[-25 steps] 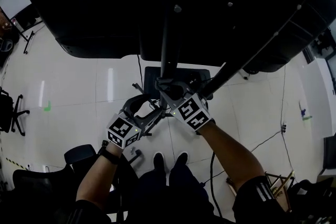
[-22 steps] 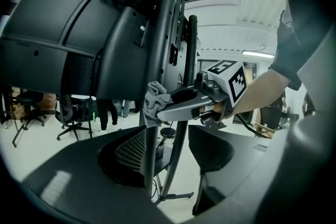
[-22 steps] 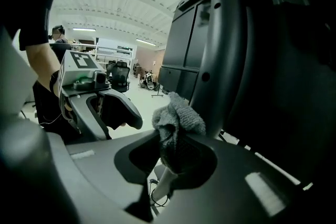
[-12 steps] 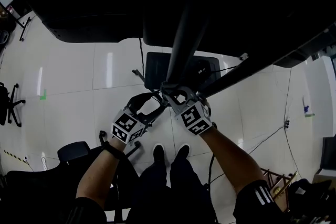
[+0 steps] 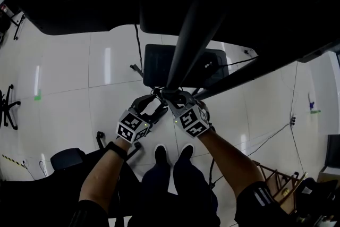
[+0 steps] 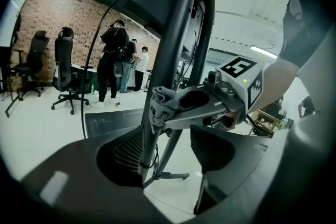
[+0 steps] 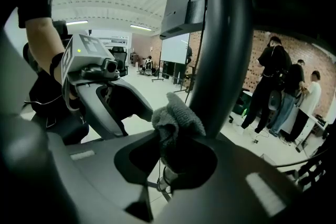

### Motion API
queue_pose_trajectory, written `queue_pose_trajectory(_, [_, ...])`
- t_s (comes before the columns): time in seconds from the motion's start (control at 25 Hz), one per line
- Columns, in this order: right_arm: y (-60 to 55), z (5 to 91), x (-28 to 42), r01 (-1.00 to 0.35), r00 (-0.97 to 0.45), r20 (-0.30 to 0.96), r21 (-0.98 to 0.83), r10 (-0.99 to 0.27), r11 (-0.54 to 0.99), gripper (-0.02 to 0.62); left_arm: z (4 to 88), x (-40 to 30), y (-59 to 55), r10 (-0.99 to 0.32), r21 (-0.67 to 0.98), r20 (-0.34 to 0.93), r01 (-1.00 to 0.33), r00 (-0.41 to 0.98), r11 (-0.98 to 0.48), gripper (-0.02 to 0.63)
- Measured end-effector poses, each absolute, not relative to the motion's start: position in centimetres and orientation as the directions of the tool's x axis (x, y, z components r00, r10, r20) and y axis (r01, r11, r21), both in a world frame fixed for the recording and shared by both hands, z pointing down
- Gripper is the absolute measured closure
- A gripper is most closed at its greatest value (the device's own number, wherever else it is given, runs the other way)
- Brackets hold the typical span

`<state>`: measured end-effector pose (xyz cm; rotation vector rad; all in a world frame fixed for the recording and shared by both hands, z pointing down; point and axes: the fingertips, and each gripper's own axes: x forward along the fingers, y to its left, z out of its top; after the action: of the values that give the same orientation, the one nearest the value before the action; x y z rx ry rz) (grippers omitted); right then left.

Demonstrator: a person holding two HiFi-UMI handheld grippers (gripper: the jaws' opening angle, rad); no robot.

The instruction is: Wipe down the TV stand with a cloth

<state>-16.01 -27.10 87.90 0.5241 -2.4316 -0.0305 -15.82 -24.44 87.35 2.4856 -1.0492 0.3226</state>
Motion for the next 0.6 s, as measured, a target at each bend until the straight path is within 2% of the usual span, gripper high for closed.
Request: queue_pose_trajectory(0.6, [-26.8,99.4,-15.4,-0.392,-0.674,0.672,0.025,-0.306,0.920,0.549,96.6,-15.4,-24.0,-0.583,0.354,0.441,-0.729,0.682,-0.586,0.307])
